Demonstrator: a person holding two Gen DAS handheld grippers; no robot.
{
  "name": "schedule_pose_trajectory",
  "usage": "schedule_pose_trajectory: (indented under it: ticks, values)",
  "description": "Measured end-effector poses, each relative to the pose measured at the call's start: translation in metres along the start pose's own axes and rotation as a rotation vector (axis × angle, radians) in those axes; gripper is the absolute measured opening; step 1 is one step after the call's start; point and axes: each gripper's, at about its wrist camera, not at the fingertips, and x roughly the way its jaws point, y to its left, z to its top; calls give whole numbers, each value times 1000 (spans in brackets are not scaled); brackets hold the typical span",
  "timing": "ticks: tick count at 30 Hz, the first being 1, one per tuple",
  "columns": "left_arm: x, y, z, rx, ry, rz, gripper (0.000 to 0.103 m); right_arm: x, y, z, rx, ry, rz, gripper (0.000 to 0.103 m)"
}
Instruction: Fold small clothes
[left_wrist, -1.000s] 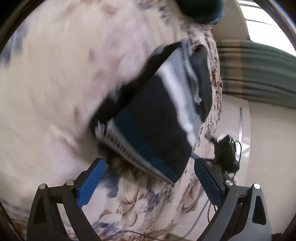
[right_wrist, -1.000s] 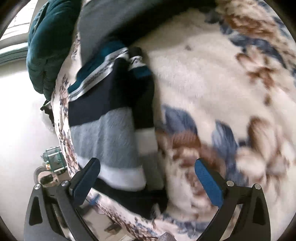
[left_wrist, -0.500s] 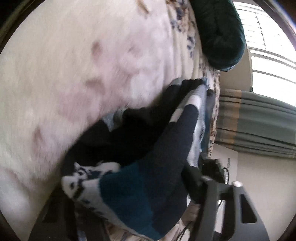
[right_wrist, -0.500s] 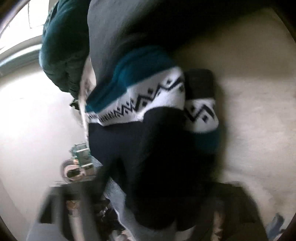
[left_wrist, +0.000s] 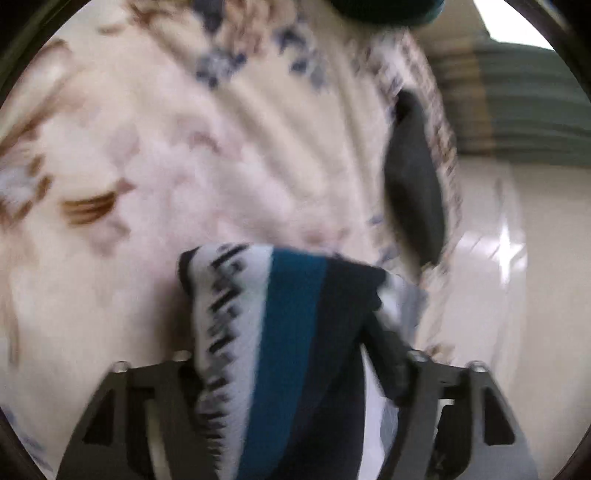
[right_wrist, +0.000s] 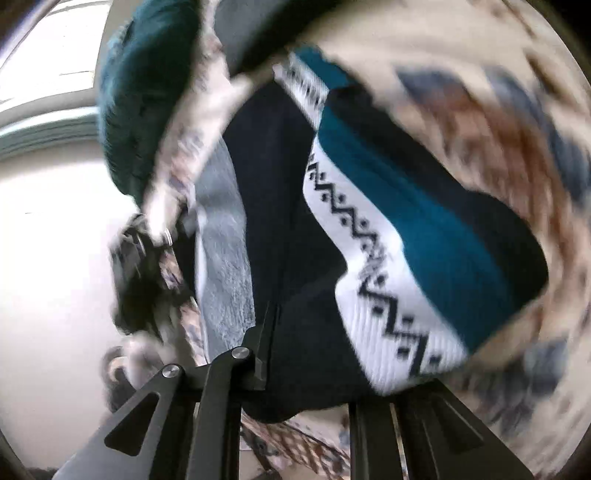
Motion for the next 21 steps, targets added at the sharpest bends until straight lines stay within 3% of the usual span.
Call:
schedule_pose_trajectory:
  ticks: [3, 4, 5, 7, 9, 11, 14, 17, 19, 21]
  values:
    - [-3, -3, -1, 0, -4, -11, 75, 12, -29, -1, 93, 21, -50, 36]
    - [-12, -10, -5, 22, -34, 0, 76, 9, -34, 1, 110, 27, -65, 49]
    - [-20, -16, -17, 52, -68, 29, 77, 1, -39, 3, 122, 31, -59, 52]
    - [-48, -30, -45, 126, -154, 112, 83, -17, -45, 0, 106, 29, -70, 53]
    - [-73, -37, -79, 177, -241, 252, 84, -42, -49, -5, 74, 26, -123, 61]
    - [-86, -30, -115, 195, -272, 421, 84, -66, -47, -4, 42, -7, -203, 64]
    - [-82, 3, -164, 165, -265, 561, 84, -85, -38, 16, 0, -53, -246, 64]
    - [-52, 46, -186, 60, -173, 590, 84, -83, -24, 57, -54, -96, -258, 64]
    - [-45, 55, -192, 55, -225, 586, 86, -66, -6, 86, -100, -119, -285, 64]
    - [-41, 59, -187, 22, -256, 557, 97, -52, 5, 122, -126, -120, -272, 64]
